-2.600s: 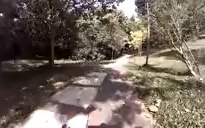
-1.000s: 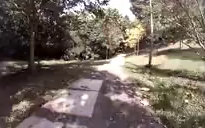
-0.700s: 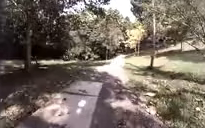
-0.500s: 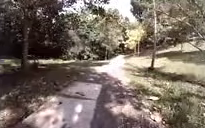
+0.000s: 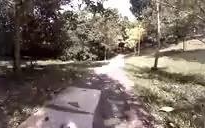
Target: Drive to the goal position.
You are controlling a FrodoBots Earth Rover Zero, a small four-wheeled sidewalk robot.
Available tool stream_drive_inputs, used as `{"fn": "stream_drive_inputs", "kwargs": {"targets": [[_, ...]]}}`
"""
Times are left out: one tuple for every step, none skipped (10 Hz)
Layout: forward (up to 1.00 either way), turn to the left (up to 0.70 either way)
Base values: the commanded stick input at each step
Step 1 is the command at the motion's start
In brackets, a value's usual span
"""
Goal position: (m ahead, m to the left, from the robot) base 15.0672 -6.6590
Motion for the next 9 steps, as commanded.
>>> {"fn": "stream_drive_inputs", "kwargs": {"targets": [[0.70, 0.00], [0.70, 0.00], [0.70, -0.27], [0.70, -0.16], [0.70, 0.00], [0.70, 0.00], [0.70, 0.00], [0.70, 0.00], [0.70, 0.00]]}}
